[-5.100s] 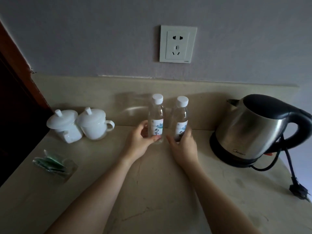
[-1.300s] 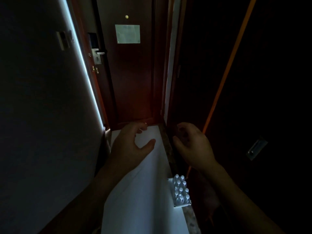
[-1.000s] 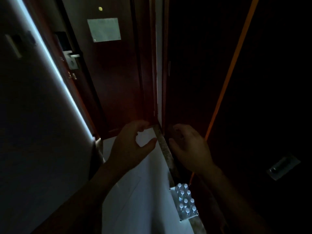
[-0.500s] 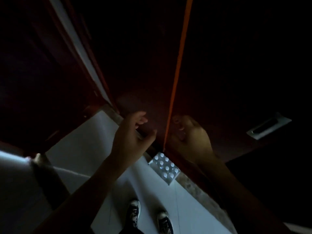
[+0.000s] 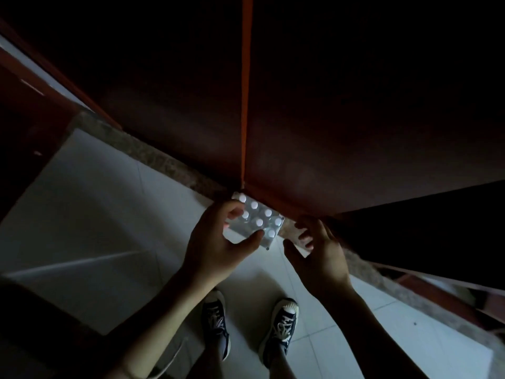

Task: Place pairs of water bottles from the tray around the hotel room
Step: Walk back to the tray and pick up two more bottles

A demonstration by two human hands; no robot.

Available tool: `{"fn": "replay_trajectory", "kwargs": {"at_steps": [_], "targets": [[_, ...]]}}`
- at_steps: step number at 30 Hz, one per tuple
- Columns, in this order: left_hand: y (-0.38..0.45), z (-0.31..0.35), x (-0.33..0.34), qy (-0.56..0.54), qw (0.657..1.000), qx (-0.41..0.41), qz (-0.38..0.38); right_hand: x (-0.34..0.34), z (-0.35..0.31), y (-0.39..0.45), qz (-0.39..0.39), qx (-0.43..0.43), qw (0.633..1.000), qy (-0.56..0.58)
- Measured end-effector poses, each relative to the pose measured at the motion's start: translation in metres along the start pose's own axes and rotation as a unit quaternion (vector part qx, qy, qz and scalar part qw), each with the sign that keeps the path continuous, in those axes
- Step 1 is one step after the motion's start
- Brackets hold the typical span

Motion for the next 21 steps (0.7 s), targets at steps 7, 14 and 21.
{"fn": "replay_trajectory", "kwargs": {"at_steps": [7, 14, 21], "targets": [[0.051, -0.226, 0.184, 0.009, 0.997, -0.038, -0.064, 0.166, 0.223, 0.094, -0.011, 0.075, 0.992, 0.102], [0.116, -0.412, 0.323, 0.094, 0.991, -0.047, -0.084, 0.292, 0.391, 0.177, -0.013, 0.088, 0.993, 0.072], [0.138, -0.476, 0.368, 0.079, 0.992, -0.059, -0.077, 0.339, 0.443, 0.209, 0.081, 0.081, 0.987, 0.110]]}}
Point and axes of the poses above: each hand's wrist, its own y-axis towards the middle knuckle, its own x-axis out of the palm, z = x × y, the point moved 6 cm from there along y, towards the middle knuckle, and after that the axes turned 13 degrees about -z, right-handed, at the moved point
